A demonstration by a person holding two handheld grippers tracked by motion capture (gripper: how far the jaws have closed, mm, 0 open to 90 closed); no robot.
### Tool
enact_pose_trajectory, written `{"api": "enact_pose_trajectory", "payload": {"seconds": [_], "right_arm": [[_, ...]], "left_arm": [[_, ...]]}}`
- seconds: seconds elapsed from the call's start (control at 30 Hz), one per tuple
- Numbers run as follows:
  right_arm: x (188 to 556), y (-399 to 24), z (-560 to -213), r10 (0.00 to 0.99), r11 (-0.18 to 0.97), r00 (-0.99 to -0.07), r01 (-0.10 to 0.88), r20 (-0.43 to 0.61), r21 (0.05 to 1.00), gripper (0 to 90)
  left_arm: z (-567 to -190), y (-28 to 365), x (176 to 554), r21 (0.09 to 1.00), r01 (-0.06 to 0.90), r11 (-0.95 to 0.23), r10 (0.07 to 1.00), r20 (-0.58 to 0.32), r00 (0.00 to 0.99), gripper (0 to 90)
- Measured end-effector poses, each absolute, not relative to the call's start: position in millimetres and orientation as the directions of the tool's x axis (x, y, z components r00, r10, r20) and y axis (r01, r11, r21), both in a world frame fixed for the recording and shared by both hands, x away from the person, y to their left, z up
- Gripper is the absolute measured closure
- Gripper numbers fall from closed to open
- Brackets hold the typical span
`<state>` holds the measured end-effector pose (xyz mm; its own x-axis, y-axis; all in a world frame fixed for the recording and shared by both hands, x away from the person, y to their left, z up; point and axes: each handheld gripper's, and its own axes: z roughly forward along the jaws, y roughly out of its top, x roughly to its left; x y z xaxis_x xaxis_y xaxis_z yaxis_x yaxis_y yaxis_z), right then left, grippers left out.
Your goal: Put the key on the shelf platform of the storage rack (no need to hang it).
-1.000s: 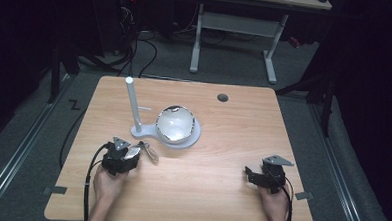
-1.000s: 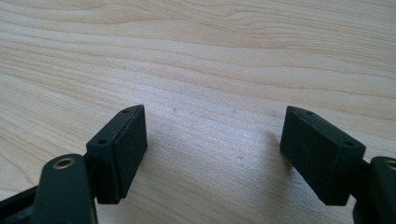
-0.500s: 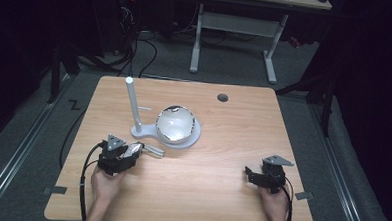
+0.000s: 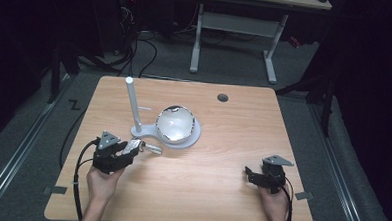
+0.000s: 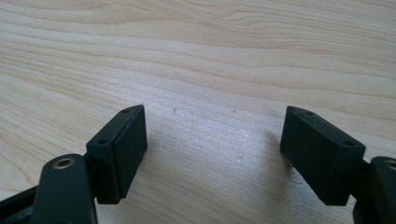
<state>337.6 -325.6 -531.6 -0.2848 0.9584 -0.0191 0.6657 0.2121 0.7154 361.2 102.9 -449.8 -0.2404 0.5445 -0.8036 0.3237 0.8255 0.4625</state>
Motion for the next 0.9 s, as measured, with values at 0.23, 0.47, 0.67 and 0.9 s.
{"api": "enact_pose_trajectory", "payload": {"seconds": [0.23, 0.47, 0.67, 0.9], "right_arm": [[337.7, -325.7, -531.6, 0.958, 0.213, -0.286, 0.665, -0.02, 0.715, 23.2], [337.6, -325.6, -531.5, 0.959, 0.211, -0.284, 0.667, -0.019, 0.715, 23.2], [337.6, -325.6, -531.6, 0.958, 0.213, -0.285, 0.666, -0.019, 0.715, 23.2], [337.5, -325.6, -531.5, 0.959, 0.211, -0.284, 0.667, -0.019, 0.715, 23.2]], "left_arm": [[-437.4, 105.3, 353.8, 0.479, 0.324, 0.816, 0.553, -0.811, -0.192, 50.3], [-427.6, 105.9, 348.9, 0.489, 0.321, 0.811, 0.555, -0.816, -0.158, 50.3], [-418.2, 105.8, 344.9, 0.493, 0.317, 0.81, 0.553, -0.823, -0.132, 50.2], [-411.4, 103.4, 341.8, 0.486, 0.335, 0.807, 0.547, -0.829, -0.114, 50.2]]}}
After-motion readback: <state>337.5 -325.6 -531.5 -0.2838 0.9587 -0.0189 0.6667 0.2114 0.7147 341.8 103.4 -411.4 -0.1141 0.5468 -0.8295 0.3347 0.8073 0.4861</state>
